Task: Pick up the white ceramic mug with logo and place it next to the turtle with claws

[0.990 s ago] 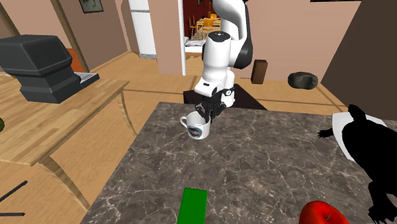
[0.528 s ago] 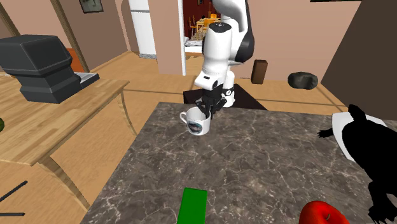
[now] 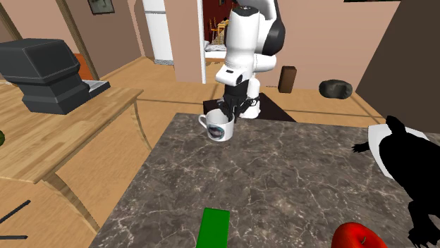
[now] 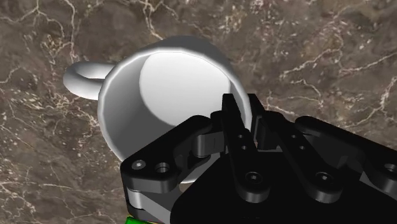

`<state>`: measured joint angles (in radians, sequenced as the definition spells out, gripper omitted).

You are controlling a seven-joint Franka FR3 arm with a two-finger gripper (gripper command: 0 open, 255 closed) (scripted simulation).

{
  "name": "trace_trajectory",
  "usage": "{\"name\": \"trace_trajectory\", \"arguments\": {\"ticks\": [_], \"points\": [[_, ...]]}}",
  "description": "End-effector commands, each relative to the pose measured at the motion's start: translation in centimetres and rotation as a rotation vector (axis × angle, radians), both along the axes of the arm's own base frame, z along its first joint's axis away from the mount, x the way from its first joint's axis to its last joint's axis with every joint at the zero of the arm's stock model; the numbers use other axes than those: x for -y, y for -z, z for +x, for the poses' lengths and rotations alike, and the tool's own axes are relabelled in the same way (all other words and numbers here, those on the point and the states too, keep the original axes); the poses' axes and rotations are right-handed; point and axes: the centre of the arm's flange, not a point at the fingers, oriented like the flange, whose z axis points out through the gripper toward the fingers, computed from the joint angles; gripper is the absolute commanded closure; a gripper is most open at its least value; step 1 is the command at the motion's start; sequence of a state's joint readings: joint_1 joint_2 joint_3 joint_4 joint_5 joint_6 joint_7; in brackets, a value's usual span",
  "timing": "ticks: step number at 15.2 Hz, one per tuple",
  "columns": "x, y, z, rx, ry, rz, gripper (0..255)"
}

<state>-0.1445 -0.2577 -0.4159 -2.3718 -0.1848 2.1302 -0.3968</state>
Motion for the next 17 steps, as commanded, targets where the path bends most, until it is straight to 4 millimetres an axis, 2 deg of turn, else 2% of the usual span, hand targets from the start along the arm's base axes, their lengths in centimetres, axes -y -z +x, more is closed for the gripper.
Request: {"name": "trace_trajectory", "arguments": {"ticks": [1,17], "points": [[0.0,-1.1,-0.1,0.000,0.000,0.000,255],[0.0,-9.5,-0.1,0.000,0.000,0.000,255]]}}
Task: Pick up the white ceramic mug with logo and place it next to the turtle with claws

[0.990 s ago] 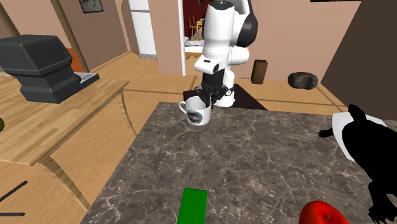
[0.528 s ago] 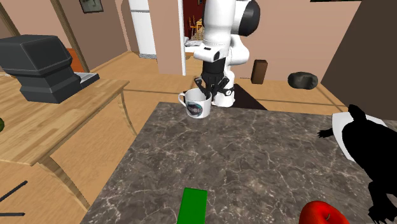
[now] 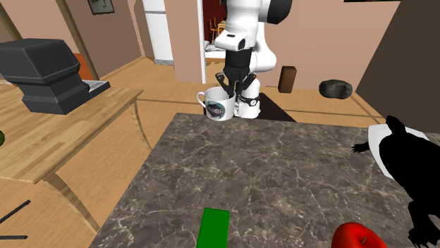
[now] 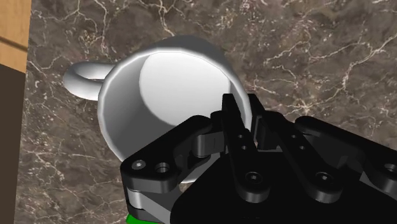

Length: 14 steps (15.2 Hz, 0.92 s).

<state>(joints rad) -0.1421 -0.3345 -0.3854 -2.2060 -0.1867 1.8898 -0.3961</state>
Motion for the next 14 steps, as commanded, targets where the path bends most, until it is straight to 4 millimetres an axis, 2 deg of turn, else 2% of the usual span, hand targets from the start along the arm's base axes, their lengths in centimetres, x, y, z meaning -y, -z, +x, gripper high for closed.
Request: {"name": "trace_trajectory", "arguments": {"ticks": [1,10,14], "points": [[0.1,-1.0,0.0,0.000,0.000,0.000,255],[0.1,-5.5,0.0,0.000,0.000,0.000,255],[-3.2,-5.5,4.1,0.000,0.000,0.000,255]]}}
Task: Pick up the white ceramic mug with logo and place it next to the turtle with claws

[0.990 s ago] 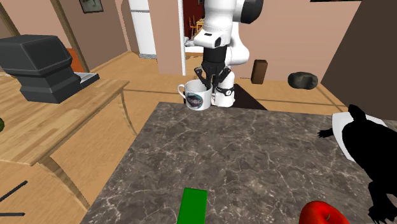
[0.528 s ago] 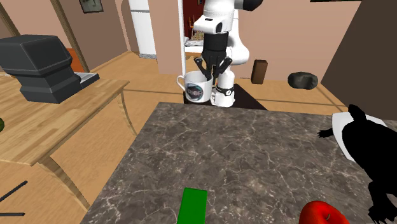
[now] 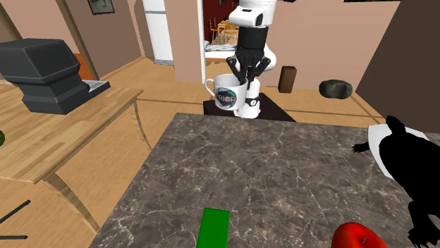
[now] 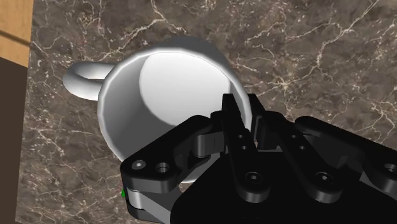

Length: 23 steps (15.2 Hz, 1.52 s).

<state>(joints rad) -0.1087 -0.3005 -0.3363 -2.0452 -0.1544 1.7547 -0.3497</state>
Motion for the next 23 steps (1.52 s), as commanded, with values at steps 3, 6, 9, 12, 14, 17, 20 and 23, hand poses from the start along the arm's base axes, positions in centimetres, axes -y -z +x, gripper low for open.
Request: {"name": "trace_trajectory", "arguments": {"ticks": [3,6,9,12,14,17,20,23], "points": [[-3.2,-0.2,4.4,0.000,0.001,0.001,255],[-5.7,-0.2,7.4,0.000,0.001,0.001,255],[-8.2,-0.2,10.5,0.000,0.001,0.001,255],[-10.7,-0.2,13.6,0.000,0.001,0.001,255],[-12.4,-0.3,15.6,0.000,0.001,0.001,255],[-14.8,-0.3,18.7,0.000,0.001,0.001,255],[-17.3,-0.3,21.8,0.000,0.001,0.001,255],[-19.8,-0.3,24.9,0.000,0.001,0.001,255]]}}
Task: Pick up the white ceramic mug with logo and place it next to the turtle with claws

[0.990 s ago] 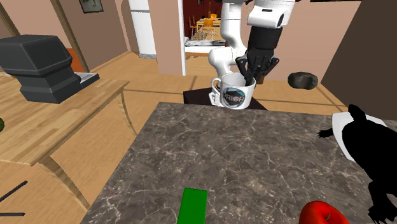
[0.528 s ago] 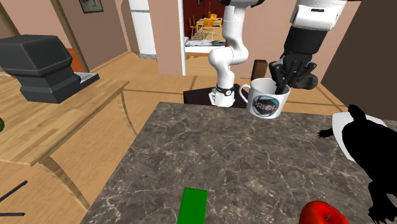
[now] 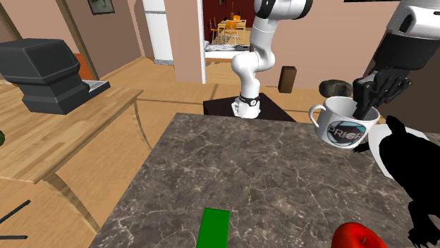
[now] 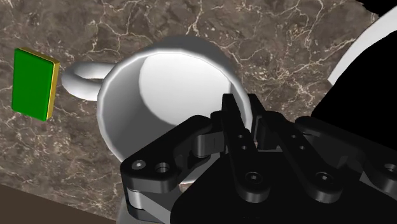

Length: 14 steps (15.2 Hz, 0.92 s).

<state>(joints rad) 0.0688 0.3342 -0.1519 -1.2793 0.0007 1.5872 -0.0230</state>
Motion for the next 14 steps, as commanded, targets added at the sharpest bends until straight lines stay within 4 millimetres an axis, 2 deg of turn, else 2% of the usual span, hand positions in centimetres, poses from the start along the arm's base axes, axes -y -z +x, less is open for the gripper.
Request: {"name": "trace_trajectory", "arguments": {"ticks": [1,14], "points": [[-1.7,0.1,2.3,0.000,0.000,0.000,255],[-1.7,7.0,2.3,0.000,0.000,0.000,255]]}}
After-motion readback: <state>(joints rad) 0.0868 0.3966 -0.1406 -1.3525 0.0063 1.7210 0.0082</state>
